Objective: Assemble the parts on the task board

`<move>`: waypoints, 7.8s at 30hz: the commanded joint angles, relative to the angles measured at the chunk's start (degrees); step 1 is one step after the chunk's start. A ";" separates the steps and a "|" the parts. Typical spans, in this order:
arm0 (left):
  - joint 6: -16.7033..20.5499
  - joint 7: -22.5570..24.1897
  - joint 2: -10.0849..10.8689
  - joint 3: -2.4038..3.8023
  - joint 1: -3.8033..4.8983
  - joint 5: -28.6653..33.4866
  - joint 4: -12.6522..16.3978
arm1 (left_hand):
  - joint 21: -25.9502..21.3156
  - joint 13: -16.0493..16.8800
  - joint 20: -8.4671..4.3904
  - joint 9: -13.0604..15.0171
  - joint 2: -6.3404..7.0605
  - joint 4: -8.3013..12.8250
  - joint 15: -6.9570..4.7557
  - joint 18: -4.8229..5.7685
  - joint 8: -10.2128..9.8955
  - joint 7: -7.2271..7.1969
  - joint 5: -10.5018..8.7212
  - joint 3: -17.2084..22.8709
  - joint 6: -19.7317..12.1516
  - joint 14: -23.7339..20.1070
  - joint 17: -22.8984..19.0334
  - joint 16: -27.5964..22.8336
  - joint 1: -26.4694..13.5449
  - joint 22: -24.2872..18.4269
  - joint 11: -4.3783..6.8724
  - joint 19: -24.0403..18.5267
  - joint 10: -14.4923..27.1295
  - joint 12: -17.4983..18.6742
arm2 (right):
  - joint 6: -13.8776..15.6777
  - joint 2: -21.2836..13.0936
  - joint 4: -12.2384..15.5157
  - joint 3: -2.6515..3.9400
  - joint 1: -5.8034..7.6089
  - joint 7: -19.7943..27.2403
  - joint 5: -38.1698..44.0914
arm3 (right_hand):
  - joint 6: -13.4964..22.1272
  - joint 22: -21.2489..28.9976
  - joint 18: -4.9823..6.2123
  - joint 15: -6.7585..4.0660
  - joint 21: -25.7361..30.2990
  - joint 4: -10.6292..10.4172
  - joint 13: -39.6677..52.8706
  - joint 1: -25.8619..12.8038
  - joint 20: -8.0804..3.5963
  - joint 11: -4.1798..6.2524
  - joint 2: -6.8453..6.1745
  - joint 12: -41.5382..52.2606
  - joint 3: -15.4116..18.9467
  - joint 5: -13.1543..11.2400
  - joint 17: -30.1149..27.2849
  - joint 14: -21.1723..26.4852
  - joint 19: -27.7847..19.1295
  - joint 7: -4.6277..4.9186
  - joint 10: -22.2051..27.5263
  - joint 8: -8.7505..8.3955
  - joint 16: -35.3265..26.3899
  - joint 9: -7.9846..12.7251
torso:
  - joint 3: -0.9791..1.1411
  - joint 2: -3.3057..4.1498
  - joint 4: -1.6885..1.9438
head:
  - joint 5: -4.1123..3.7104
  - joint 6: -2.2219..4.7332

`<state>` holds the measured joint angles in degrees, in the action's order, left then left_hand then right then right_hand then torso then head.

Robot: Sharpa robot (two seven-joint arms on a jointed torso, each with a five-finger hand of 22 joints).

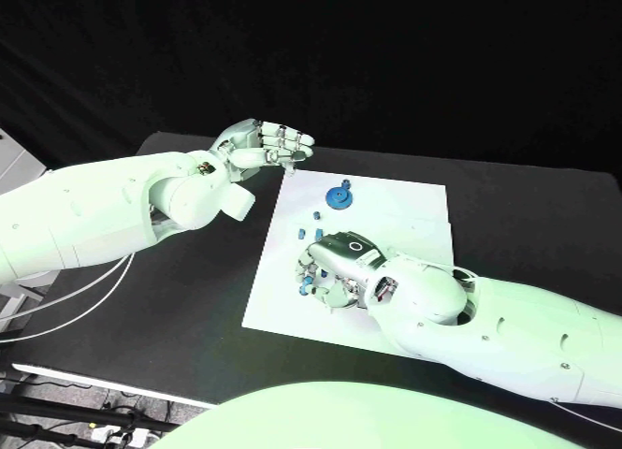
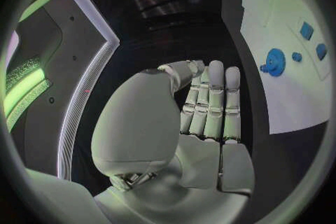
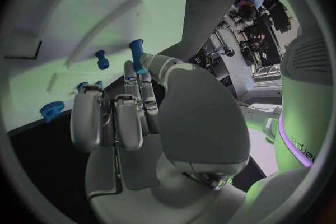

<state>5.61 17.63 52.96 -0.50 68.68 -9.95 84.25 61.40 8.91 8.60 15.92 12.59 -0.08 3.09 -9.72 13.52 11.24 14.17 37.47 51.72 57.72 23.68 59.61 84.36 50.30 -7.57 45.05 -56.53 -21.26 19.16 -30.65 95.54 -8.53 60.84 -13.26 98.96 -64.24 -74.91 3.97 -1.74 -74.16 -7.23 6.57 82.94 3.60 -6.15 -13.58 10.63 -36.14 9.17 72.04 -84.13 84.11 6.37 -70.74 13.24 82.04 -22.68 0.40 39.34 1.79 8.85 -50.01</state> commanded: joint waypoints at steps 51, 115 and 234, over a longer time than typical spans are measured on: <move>-0.74 0.20 0.45 -0.50 -0.11 0.47 1.24 | 0.33 -0.10 0.03 -0.16 -0.18 0.41 0.04 -0.88 -0.11 0.09 0.12 0.06 0.32 -0.01 -0.10 -0.22 -0.83 0.08 -0.08 -0.44 0.61 -0.51 | 3.37 -33.11 13.39 0.99 4.16 -4.23 -30.58 | 5.40 -12.59 -2.29 -1.16 -6.41 -9.53 78.47 -7.66 -0.62 5.06 5.11 75.14 35.62 0.69 10.42 -4.52 4.12 -0.69 -16.59 0.45 5.43 -1.82 | -0.10 -0.71 -1.03 | -6.94 0.77; -1.42 -0.04 1.10 -0.66 -0.20 0.69 2.08 | 0.25 -0.15 0.07 -0.18 -0.40 0.40 0.05 -0.88 0.03 0.00 0.15 0.09 0.54 -0.03 -0.11 -0.18 -1.25 0.04 -0.05 -0.52 0.75 -0.79 | 9.44 -27.05 14.56 0.85 -1.51 -17.91 -29.31 | 1.46 -15.09 -3.97 -3.40 -15.84 -9.57 83.43 -9.38 -2.59 7.89 7.61 79.37 31.50 9.74 17.96 -5.87 5.89 -4.01 -19.26 8.08 7.96 -6.83 | -0.26 -0.71 -0.76 | -7.26 0.54; -1.67 -0.98 1.84 -0.75 -0.19 1.15 2.22 | 0.13 -0.25 0.06 -0.28 -1.01 0.47 0.02 -0.92 0.11 0.01 0.21 0.51 0.59 -0.13 -0.13 -0.16 -1.55 -0.07 -0.02 -0.54 1.01 -1.20 | 1.11 -19.90 12.13 0.77 -0.82 -15.62 -29.04 | 1.93 -15.09 -3.97 -3.68 -15.84 -9.43 83.43 -10.40 -2.77 8.23 4.09 79.37 32.57 0.50 17.96 -5.87 5.89 -4.41 -19.26 12.16 7.96 -7.03 | -0.22 -0.66 -0.77 | -6.00 0.11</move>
<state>4.76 16.45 54.83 -1.28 68.46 -9.16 86.32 61.40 8.73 8.71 15.73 11.93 0.24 3.10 -9.71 13.52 11.24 14.17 37.80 52.12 57.73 23.61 59.61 83.22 50.28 -7.79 44.95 -55.90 -22.18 21.99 -50.56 107.54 -7.76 60.09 -29.95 70.25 -61.96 -74.93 0.81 -5.03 -89.75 -16.42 74.91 72.54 1.25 1.73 -9.11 89.78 -3.44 9.99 74.94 -83.92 84.00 2.11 -84.14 25.06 89.81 -29.78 0.17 38.68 0.97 2.85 -49.84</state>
